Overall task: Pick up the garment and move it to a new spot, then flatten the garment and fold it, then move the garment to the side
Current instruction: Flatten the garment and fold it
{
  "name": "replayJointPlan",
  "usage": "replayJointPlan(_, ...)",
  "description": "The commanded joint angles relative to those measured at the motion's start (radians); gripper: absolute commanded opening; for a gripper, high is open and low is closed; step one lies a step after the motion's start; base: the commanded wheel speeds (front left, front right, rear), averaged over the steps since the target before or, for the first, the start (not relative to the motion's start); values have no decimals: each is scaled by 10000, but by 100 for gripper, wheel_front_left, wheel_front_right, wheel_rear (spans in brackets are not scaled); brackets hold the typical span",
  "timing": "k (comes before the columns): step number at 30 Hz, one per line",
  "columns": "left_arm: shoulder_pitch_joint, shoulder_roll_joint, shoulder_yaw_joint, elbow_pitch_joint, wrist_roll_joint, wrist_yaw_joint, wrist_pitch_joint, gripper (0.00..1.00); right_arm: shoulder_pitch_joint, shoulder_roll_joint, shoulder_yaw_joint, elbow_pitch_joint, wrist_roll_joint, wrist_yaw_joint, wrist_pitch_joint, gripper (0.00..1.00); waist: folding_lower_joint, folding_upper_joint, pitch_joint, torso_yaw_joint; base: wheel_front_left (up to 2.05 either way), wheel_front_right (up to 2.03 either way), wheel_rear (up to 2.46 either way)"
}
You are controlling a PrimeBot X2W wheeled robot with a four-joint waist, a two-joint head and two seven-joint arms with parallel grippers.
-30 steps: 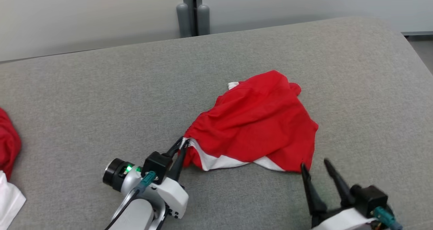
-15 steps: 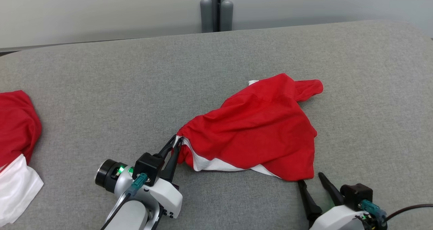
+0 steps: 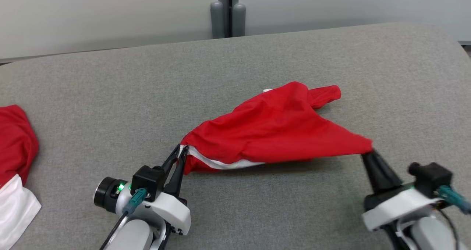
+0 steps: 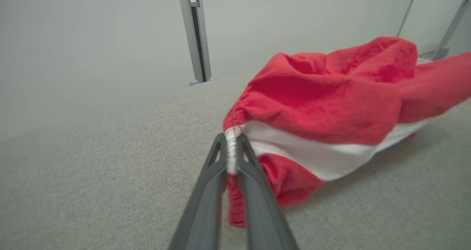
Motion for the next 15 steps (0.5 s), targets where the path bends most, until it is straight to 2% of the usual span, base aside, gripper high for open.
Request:
replayJointPlan(1,209,-2,69,-335,-364,-256,174,0,364,-469,-137,-483,52,-20,-9,0,0,0,-77,-94,0,0,0)
replayJointPlan(2,339,-35,81,-596,-574,-412,354,0,489,-782,-106,-786,125,-20,-9,0,0,0,-98,-112,0,0,0)
replayJointPlan(3,339,-35,81,-596,-574,-412,354,0,489,-782,-106,-786,125,-20,-9,0,0,0,-98,-112,0,0,0)
replayJointPlan(7,888,252,-195,-2111,-970,-851,1516,0,1083,-2377,502,-1921,817,-20,118,0,0,0,-130,-116,0,0,0)
replayJointPlan(10,1311,533,-348,-3509,-1221,-915,2627,0,1322,-3441,790,-2783,1714,-20,999,0,0,0,-86,-113,0,0,0)
replayJointPlan(13,1567,655,-334,-4402,-1556,-859,3401,0,1178,-3676,969,-3136,3020,-13,2422,0,0,0,3,-149,0,0,0)
replayJointPlan(15,1472,724,-321,-4503,-1556,-794,3631,0,633,-3700,1293,-2906,3401,-13,3353,0,0,0,126,-166,0,0,0)
